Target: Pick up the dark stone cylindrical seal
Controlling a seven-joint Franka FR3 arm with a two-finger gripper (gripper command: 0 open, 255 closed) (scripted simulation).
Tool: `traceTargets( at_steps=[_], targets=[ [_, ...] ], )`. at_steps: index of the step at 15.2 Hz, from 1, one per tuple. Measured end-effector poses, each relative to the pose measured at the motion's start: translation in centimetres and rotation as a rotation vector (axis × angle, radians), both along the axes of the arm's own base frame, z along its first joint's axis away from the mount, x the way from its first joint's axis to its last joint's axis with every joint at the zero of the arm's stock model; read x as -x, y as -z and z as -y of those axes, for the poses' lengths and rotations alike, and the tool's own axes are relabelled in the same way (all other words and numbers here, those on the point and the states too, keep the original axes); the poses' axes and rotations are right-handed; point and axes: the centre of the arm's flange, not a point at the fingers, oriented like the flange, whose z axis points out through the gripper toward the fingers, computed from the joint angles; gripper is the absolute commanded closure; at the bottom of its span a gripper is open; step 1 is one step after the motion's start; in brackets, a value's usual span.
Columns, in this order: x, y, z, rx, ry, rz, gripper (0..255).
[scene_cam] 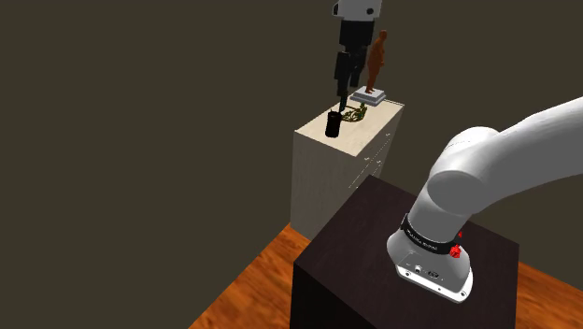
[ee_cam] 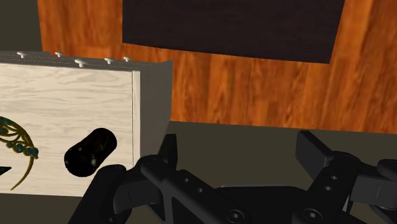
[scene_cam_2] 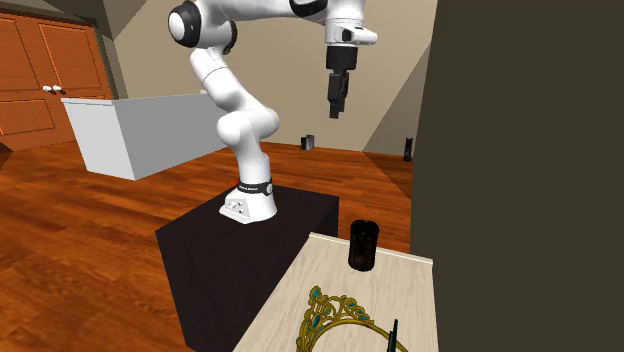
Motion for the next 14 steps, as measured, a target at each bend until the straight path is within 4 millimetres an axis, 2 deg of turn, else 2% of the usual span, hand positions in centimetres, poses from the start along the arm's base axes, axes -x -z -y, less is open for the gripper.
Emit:
traceTargets(
  at_steps=[9,14],
  targets=[
    [-4.5,7.1,8.4,0.006,0.003,0.028,0],
    [-7.1,10.8,12.4,0.010,0.004,0.043,0]
  ],
)
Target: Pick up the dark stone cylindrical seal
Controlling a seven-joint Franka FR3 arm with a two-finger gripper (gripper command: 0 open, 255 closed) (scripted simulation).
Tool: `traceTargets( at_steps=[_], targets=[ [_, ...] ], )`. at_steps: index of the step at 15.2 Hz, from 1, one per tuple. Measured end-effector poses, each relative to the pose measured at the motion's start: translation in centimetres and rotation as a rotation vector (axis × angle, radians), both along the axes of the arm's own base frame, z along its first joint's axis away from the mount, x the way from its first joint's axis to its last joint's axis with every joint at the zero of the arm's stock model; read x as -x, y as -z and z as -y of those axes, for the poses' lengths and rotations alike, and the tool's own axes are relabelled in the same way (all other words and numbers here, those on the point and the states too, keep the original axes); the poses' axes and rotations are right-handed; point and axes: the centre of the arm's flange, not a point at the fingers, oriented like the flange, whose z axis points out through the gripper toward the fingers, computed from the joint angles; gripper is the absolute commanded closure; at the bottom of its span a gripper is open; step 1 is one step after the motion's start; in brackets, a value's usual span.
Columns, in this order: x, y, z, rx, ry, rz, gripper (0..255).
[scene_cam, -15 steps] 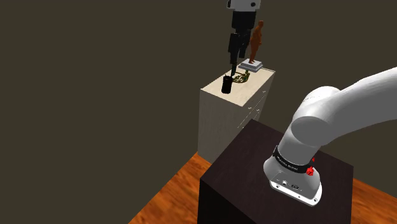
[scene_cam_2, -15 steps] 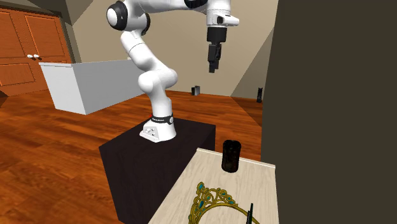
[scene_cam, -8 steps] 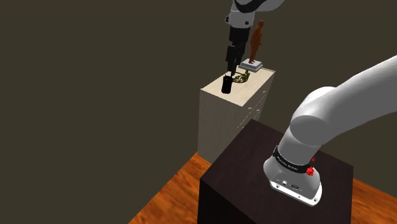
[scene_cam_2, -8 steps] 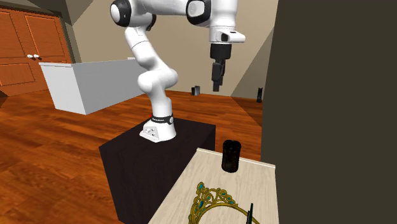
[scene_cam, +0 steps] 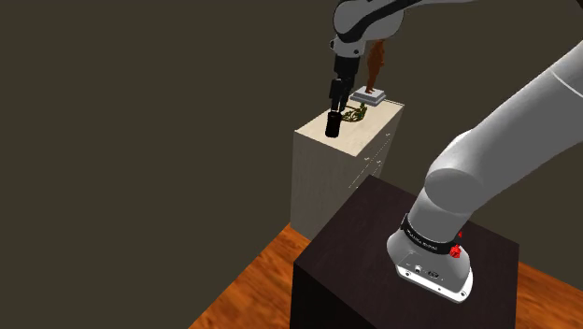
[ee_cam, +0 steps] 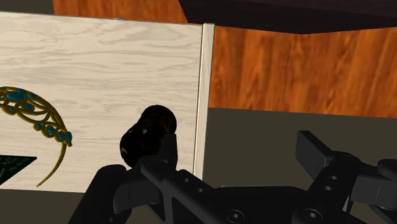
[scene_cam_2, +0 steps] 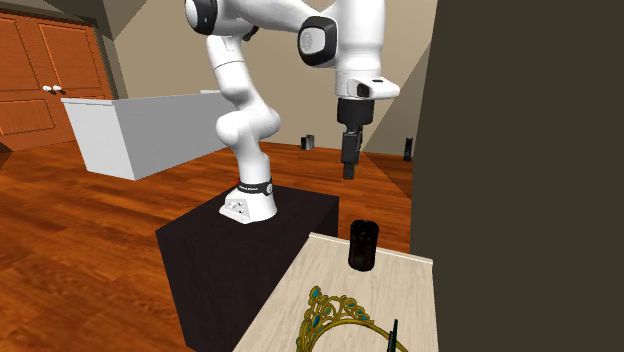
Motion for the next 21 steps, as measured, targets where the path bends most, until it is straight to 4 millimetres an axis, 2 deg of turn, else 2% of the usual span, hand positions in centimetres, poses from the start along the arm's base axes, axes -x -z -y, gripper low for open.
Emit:
traceTargets(
  at_steps=[5,9,17,18,21],
  targets=[
    [-3.3,3.7,4.5,0.004,0.002,0.016,0],
    [-5.2,6.7,7.8,0.007,0.003,0.027,0],
    [-5.6,10.9,8.2,0.008,0.003,0.029,0],
    [-5.6,11.1,8.3,0.008,0.003,0.029,255],
    [-5.6,11.2,8.3,0.009,0.002,0.031,255]
  ],
)
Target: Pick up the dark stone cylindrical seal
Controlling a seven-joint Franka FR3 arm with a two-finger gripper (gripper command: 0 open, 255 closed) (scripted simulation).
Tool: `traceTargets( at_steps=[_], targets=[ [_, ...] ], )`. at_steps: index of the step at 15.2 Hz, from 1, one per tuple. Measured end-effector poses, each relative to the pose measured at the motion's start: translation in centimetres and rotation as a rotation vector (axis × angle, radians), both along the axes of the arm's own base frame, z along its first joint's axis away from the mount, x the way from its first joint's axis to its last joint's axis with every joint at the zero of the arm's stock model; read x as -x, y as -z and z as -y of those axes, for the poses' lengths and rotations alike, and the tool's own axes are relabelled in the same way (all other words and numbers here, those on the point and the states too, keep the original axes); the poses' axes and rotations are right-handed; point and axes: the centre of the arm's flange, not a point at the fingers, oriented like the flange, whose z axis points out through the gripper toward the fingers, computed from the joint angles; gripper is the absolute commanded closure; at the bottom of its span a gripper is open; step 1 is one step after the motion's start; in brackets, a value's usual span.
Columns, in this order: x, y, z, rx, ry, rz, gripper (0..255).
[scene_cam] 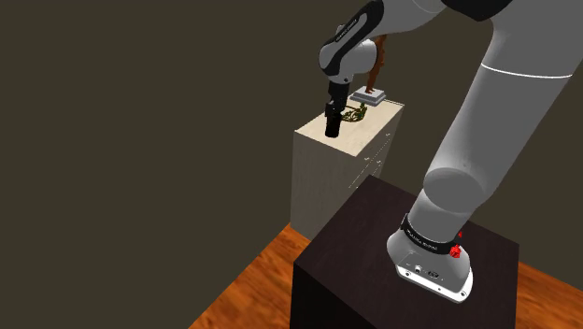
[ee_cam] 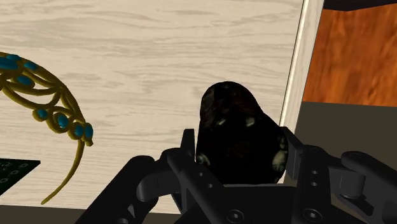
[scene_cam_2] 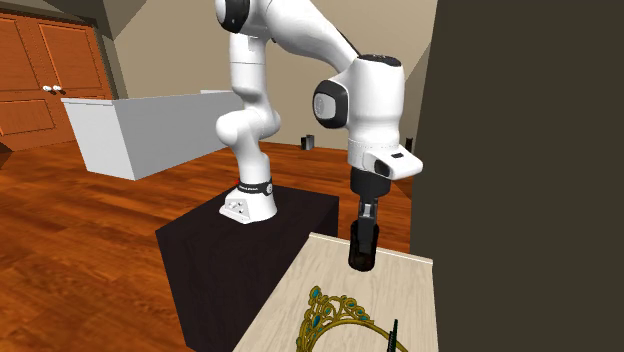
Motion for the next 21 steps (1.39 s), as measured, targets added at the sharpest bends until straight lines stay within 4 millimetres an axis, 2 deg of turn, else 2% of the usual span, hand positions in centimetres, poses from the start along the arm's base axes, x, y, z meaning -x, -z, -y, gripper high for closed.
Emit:
traceTargets(
  at_steps=[8,21],
  targets=[
    [0.0,-0.2,0.0,0.000,0.000,0.000,255],
    [0.0,-6.8,0.0,0.000,0.000,-0.001,255]
  ],
)
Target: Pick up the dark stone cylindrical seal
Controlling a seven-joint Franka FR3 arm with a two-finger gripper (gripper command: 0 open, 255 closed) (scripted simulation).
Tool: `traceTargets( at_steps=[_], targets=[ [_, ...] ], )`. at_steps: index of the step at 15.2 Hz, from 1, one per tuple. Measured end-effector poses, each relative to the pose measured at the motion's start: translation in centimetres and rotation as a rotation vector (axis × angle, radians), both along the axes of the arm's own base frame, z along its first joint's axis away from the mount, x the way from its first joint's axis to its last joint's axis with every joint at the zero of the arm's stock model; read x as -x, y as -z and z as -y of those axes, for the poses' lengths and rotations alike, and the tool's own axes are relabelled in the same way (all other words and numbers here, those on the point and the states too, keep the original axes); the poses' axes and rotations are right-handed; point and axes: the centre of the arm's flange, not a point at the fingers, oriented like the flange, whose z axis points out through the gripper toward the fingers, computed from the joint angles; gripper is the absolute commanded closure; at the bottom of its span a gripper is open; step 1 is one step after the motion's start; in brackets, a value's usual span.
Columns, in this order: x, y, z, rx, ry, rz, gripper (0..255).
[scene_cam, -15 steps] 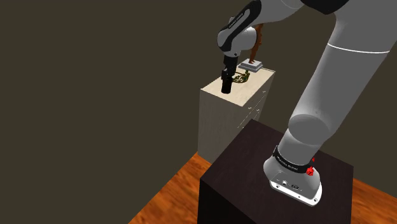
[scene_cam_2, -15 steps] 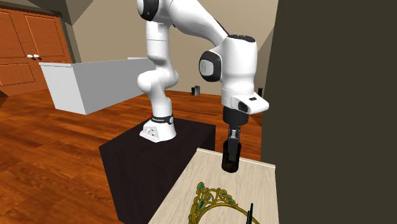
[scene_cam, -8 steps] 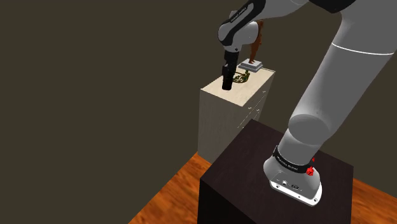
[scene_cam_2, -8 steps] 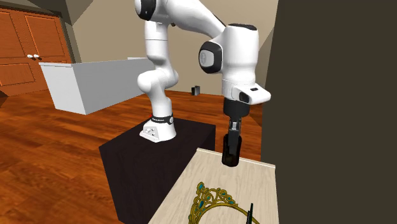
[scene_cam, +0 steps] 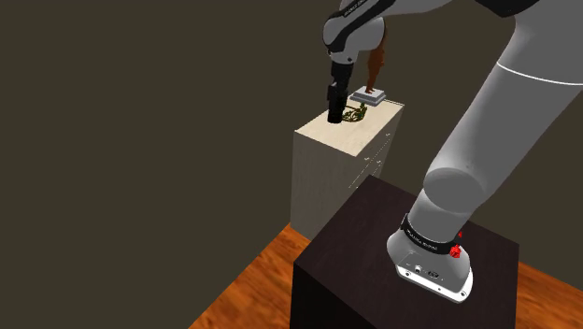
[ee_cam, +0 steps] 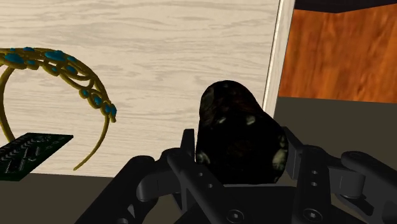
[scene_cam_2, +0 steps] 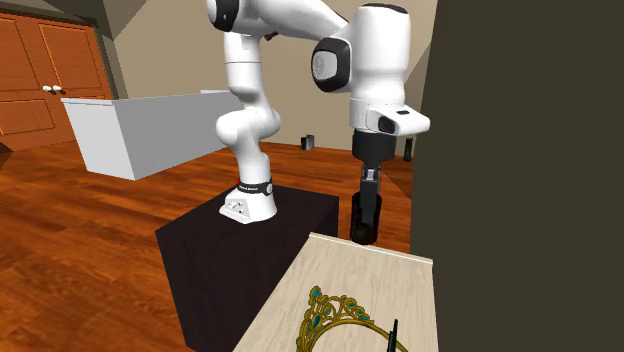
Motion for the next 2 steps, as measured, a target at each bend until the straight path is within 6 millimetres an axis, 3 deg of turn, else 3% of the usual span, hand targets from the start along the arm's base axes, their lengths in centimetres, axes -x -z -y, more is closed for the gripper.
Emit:
traceTargets(
  at_steps=[2],
  targets=[
    [-0.06,-0.83,-0.02,0.000,0.000,0.000,255]
  ],
)
